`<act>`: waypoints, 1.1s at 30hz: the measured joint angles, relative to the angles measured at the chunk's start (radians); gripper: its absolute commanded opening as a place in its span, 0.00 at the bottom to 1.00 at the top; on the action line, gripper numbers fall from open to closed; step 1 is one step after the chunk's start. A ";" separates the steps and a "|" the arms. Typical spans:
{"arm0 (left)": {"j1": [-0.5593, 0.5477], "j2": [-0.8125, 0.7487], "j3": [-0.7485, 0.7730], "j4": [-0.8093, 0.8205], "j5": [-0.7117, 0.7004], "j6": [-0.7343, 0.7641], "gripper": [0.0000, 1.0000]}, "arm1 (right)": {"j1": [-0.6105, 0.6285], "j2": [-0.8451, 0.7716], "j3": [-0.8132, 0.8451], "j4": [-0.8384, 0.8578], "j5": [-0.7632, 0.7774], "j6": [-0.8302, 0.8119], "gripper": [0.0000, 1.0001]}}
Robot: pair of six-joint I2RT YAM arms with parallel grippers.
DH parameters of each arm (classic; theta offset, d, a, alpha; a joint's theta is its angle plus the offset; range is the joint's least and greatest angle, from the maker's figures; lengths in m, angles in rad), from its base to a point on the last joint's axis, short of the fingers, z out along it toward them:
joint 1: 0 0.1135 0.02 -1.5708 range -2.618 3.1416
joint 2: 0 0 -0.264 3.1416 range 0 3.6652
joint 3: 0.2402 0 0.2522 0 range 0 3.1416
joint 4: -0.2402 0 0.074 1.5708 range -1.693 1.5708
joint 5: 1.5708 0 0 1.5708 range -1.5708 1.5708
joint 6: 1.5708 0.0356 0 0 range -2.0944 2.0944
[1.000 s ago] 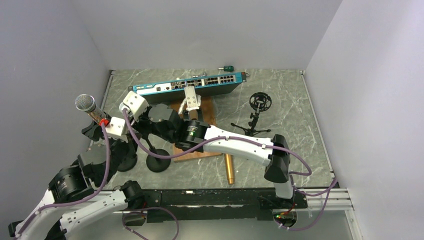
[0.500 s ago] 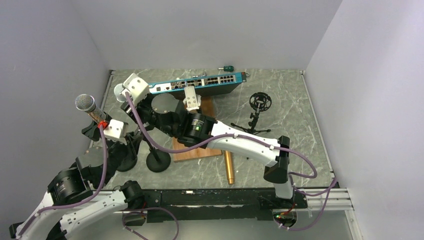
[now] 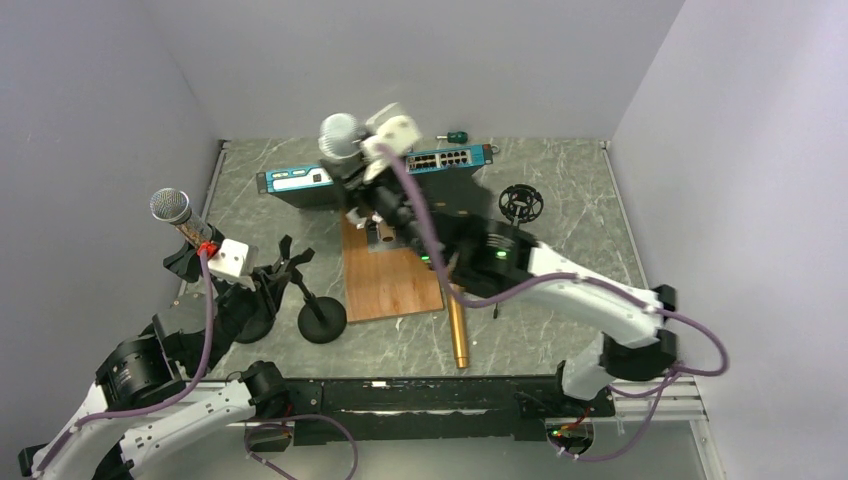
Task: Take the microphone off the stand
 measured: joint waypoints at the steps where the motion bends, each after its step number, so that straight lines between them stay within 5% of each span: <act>1: 0.000 0.001 0.000 -0.001 0.003 -0.006 0.00 | -0.006 -0.049 -0.037 0.011 0.014 0.000 0.00; 11: 0.000 0.008 -0.059 0.030 -0.051 -0.158 0.00 | -0.054 -0.399 -0.360 0.020 0.105 0.090 0.00; 31: 0.001 0.046 -0.282 0.063 -0.167 -0.573 0.00 | -0.119 -0.658 -0.793 -0.208 0.161 0.397 0.00; 33: 0.001 0.047 -0.282 0.066 -0.167 -0.581 0.17 | -0.143 -0.683 -0.830 -0.224 0.144 0.423 0.00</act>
